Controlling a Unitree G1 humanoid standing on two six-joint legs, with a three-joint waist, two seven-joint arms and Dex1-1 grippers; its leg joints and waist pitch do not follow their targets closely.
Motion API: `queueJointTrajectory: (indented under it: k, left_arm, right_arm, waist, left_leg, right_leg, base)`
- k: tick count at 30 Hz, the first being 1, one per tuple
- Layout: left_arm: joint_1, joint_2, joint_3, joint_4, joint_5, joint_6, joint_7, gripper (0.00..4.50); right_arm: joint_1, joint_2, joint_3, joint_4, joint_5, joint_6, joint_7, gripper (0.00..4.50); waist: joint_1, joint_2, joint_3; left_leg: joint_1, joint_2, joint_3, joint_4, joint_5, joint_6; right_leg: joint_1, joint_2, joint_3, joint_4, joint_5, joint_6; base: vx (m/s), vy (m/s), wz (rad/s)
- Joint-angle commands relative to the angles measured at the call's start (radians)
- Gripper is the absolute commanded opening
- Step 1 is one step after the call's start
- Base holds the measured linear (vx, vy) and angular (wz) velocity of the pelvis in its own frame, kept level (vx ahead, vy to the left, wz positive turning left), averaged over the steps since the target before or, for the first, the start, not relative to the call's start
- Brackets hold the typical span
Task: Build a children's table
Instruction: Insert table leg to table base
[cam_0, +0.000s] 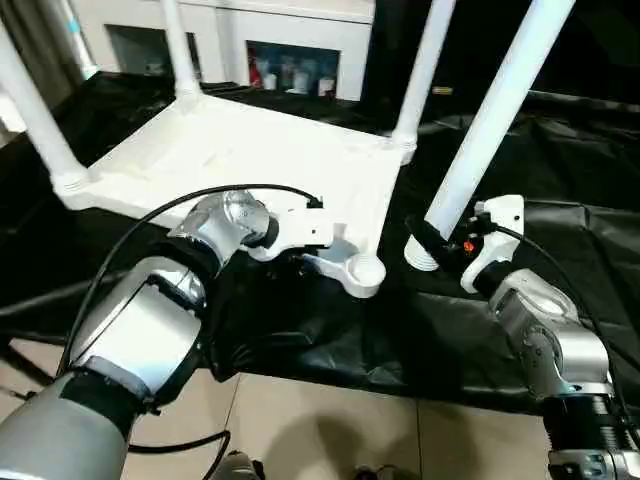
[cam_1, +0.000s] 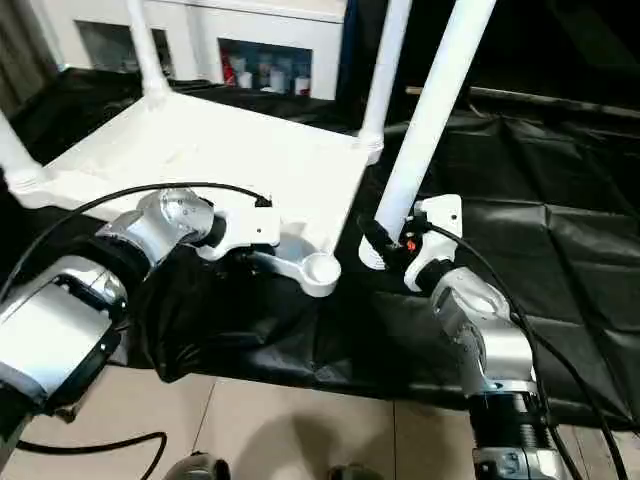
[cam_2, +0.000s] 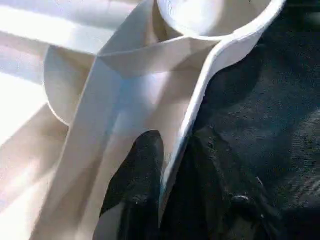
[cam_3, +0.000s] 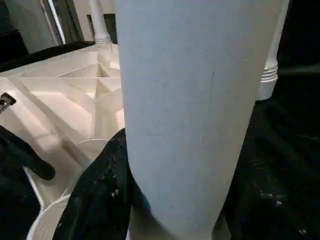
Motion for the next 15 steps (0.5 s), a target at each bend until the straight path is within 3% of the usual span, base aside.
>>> queueJointTrajectory:
  k: [1, 2, 3, 5, 6, 8, 9, 10, 11, 12, 13, 14, 15]
  left_arm:
    - [0.005, -0.007, 0.008, 0.015, -0.004, 0.056, -0.062, 0.89]
    - [0.007, -0.009, 0.020, 0.006, -0.019, 0.087, -0.093, 0.87]
    - [0.010, -0.012, 0.032, -0.004, -0.033, 0.116, -0.116, 0.87]
    - [0.034, -0.017, 0.054, -0.038, -0.059, 0.173, -0.148, 0.57]
    - [0.045, -0.018, 0.062, -0.052, -0.068, 0.194, -0.148, 0.56]
    - [0.114, -0.004, 0.064, -0.120, -0.059, 0.252, -0.083, 0.50]
    - [0.144, 0.003, 0.065, -0.146, -0.050, 0.271, -0.043, 0.42]
    - [0.165, 0.006, 0.068, -0.160, -0.044, 0.288, -0.005, 0.38]
    - [0.194, 0.010, 0.078, -0.175, -0.041, 0.310, 0.048, 0.36]
    - [0.208, 0.011, 0.085, -0.180, -0.041, 0.319, 0.073, 0.35]
    - [0.234, 0.015, 0.098, -0.198, -0.042, 0.320, 0.106, 0.32]
    - [0.263, 0.021, 0.111, -0.220, -0.045, 0.309, 0.136, 0.29]
    - [0.290, 0.027, 0.120, -0.239, -0.046, 0.301, 0.156, 0.28]
  right_arm:
    - [-0.016, -0.004, -0.015, -0.018, 0.001, 0.009, -0.007, 1.93]
    - [-0.025, -0.002, -0.013, -0.010, 0.002, 0.009, -0.004, 1.93]
    - [-0.035, -0.001, -0.010, 0.001, 0.005, 0.009, 0.002, 1.93]
    - [-0.057, 0.002, -0.006, 0.022, 0.013, 0.015, 0.017, 1.93]
    - [-0.066, 0.004, -0.005, 0.030, 0.019, 0.021, 0.025, 1.93]
    - [-0.087, 0.007, 0.010, 0.053, 0.029, 0.034, 0.060, 1.93]
    - [-0.096, 0.009, 0.015, 0.066, 0.030, 0.034, 0.073, 1.93]
    - [-0.102, 0.010, 0.021, 0.078, 0.028, 0.031, 0.081, 1.93]
    - [-0.113, 0.012, 0.029, 0.097, 0.021, 0.025, 0.090, 1.93]
    - [-0.119, 0.013, 0.032, 0.107, 0.018, 0.021, 0.093, 1.93]
    - [-0.130, 0.017, 0.035, 0.122, 0.014, 0.017, 0.096, 1.93]
    - [-0.141, 0.021, 0.037, 0.134, 0.012, 0.014, 0.097, 1.93]
    - [-0.151, 0.025, 0.037, 0.144, 0.011, 0.013, 0.096, 1.93]
  waist:
    - [0.006, 0.002, -0.083]
    - [0.006, 0.002, -0.082]
    - [0.008, -0.009, -0.083]
    - [0.008, -0.003, -0.082]
    - [0.010, -0.017, -0.082]
    - [0.011, -0.014, -0.081]
    - [0.011, -0.034, -0.080]
    - [0.014, -0.027, -0.079]
    - [0.012, -0.032, -0.080]
    - [0.010, -0.029, -0.076]
    - [0.006, -0.036, -0.071]
    - [0.003, -0.035, -0.067]
    - [-0.005, -0.037, -0.063]
  left_leg:
    - [0.023, 0.014, -0.015, -0.062, -0.243, 0.009]
    - [0.024, 0.014, -0.016, -0.063, -0.243, 0.011]
    - [0.022, 0.015, -0.015, -0.064, -0.237, 0.016]
    - [0.021, 0.016, -0.016, -0.064, -0.222, 0.022]
    - [0.022, 0.017, -0.013, -0.063, -0.221, 0.030]
    - [0.018, 0.018, -0.015, -0.063, -0.208, 0.043]
    - [0.017, 0.019, -0.012, -0.062, -0.200, 0.054]
    - [0.017, 0.019, -0.012, -0.062, -0.198, 0.058]
    - [0.019, 0.022, -0.012, -0.062, -0.203, 0.058]
    - [0.019, 0.020, -0.014, -0.065, -0.222, 0.049]
    - [0.023, 0.020, -0.014, -0.069, -0.269, 0.033]
    - [0.025, 0.019, -0.017, -0.072, -0.300, 0.021]
    - [0.024, 0.020, -0.026, -0.080, -0.361, -0.006]
  right_leg:
    - [0.058, -0.061, 0.033, -0.083, -0.177, -0.242]
    - [0.058, -0.061, 0.033, -0.085, -0.178, -0.243]
    - [0.060, -0.063, 0.032, -0.083, -0.174, -0.246]
    - [0.059, -0.064, 0.032, -0.080, -0.164, -0.257]
    - [0.059, -0.065, 0.032, -0.079, -0.156, -0.264]
    - [0.063, -0.068, 0.032, -0.075, -0.151, -0.273]
    - [0.062, -0.067, 0.031, -0.076, -0.153, -0.270]
    - [0.059, -0.069, 0.031, -0.079, -0.176, -0.260]
    - [0.057, -0.069, 0.030, -0.077, -0.183, -0.259]
    - [0.056, -0.069, 0.029, -0.085, -0.238, -0.239]
    - [0.048, -0.067, 0.028, -0.096, -0.322, -0.210]
    - [0.049, -0.067, 0.026, -0.100, -0.377, -0.194]
    - [0.051, -0.068, 0.020, -0.108, -0.490, -0.151]
  base:
    - [0.000, 0.000, 0.00]
    - [0.000, 0.000, 0.00]
    - [0.000, 0.000, 0.00]
    - [0.000, 0.000, 0.00]
    - [0.000, 0.000, 0.00]
    - [0.000, 0.000, 0.00]
    - [0.000, 0.000, 0.00]
    - [0.000, 0.000, 0.00]
    - [0.000, 0.000, 0.00]
    - [0.000, 0.000, 0.00]
    - [0.000, 0.000, 0.00]
    - [0.000, 0.000, 0.00]
    - [0.000, 0.000, 0.00]
